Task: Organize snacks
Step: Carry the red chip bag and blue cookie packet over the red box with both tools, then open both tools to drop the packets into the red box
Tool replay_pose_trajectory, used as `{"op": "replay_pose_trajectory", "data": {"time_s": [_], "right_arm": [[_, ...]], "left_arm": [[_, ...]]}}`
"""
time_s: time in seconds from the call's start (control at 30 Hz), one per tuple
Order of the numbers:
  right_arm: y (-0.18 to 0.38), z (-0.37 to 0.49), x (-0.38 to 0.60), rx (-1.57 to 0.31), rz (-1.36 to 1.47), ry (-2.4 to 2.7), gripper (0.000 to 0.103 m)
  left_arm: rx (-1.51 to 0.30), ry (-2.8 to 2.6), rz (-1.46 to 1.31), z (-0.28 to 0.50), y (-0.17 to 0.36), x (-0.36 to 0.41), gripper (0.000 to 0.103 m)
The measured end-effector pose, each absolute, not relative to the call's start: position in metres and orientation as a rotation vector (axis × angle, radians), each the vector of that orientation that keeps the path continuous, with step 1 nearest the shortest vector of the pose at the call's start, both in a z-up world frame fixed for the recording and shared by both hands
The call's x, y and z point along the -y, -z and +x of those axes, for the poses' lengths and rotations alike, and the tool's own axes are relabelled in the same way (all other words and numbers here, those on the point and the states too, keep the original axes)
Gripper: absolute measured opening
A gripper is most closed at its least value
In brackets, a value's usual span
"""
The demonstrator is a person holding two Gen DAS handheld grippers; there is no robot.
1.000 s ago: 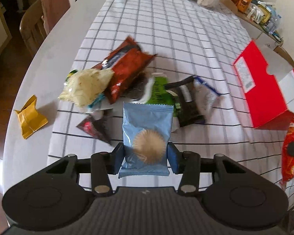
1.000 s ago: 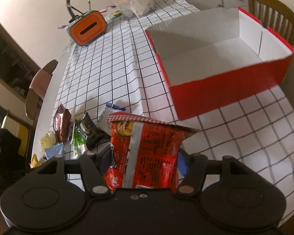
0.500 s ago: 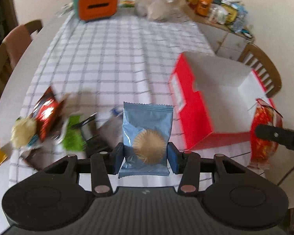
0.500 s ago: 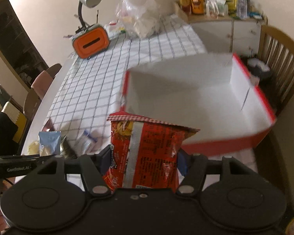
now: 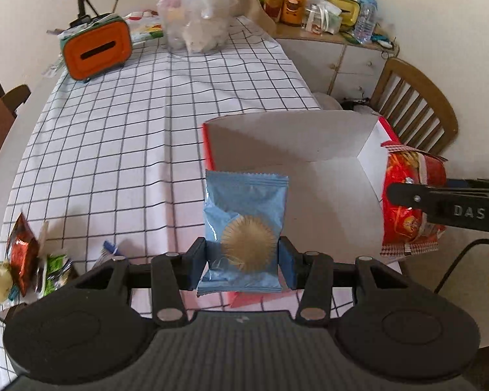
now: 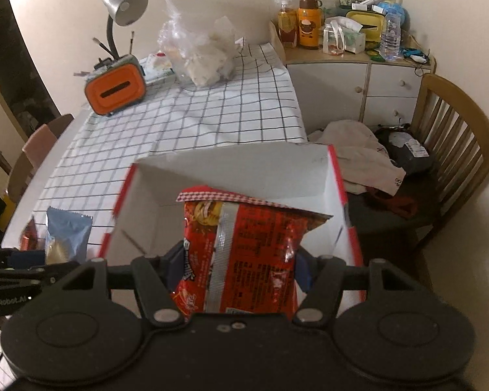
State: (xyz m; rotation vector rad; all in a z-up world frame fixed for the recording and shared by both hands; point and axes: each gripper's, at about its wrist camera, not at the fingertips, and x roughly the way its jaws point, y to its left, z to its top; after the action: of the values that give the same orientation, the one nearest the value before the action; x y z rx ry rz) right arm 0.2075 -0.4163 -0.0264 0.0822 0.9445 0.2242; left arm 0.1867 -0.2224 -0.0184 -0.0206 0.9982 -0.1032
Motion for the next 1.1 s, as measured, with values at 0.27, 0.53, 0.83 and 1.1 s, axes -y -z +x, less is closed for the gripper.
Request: {"op": "replay_pose_trajectory", "data": {"time_s": [0.27,0.53,0.83,1.1], "right_arm": [[0.055,0.239,0.423,-1.006,-0.02,-0.263,0.064],[0.081,0.249,0.417,-1.09,-0.086,-0.298,0.064],[0.093,0.25,0.417,-1.118,-0.075,-0.313,0.064],[0.098,0.251,0.421,-1.133,-0.057,-0.312,0.065]], "left_arm": [[-1.037,0.108,0.038,0.214,0.031,0.257,0.046],[-1.099,0.101,0.116,0.228,0.057,0.276,0.046],[-1.148,0.075,0.136,0.234,0.075,0.28,0.046],[-1.158,0.08,0.137,0.232,0.08,0.283,0.046]]}}
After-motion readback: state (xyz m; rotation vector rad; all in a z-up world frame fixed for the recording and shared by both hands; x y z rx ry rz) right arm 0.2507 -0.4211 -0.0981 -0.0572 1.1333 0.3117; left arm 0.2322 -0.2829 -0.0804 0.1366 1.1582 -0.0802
